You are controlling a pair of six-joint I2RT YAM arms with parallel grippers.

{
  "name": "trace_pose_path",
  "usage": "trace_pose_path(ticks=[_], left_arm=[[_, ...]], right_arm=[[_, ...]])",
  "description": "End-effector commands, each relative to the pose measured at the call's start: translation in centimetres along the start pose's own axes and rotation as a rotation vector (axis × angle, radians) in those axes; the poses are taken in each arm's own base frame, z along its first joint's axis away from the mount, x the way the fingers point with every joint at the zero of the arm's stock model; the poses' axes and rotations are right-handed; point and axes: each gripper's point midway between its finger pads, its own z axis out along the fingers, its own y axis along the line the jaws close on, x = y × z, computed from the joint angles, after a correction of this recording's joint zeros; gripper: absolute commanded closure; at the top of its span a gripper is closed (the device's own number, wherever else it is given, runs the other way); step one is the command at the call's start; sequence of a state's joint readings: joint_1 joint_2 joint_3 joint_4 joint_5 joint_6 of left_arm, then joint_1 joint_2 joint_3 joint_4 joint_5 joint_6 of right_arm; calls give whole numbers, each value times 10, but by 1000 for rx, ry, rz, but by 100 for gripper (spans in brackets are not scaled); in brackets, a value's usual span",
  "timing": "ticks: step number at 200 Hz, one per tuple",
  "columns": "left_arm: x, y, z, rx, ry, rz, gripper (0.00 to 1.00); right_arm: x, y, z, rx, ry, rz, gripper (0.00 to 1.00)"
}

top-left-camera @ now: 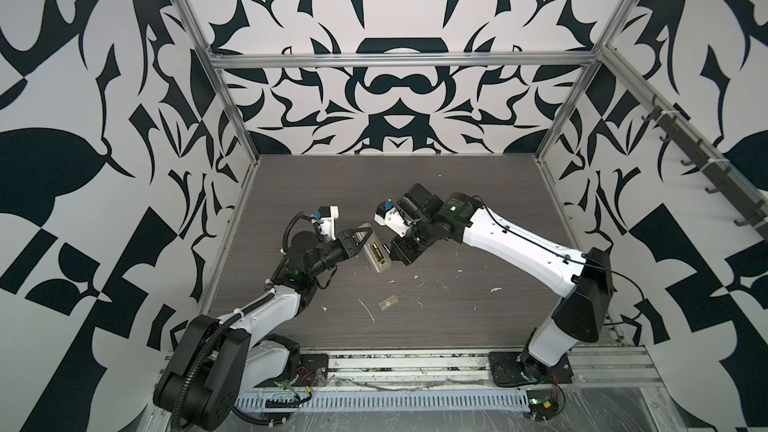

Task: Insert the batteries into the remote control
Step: 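Lower the held battery into the empty slot beside the seated battery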

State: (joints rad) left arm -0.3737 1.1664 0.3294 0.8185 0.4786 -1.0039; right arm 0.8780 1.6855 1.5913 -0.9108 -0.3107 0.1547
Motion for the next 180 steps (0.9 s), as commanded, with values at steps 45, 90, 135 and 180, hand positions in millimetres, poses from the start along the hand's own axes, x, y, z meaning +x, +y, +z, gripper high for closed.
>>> trace_pose_path(ticks=[45,90,135,180], left_arm=[[-6,-9,-3,70,-58,-5,100],[-6,-9,-5,70,-73,-13,100],[-8,-9,-8,72,-91,-18,100],[-8,-9,-11,77,-108,-24,100]], right_arm=[[-13,9,-2,-7,14,-4,99],[-17,12,2,-8,23,-5,99],[-17,16,5,-11,31,-13,99],[-15,15,9,0,49,-10,99]])
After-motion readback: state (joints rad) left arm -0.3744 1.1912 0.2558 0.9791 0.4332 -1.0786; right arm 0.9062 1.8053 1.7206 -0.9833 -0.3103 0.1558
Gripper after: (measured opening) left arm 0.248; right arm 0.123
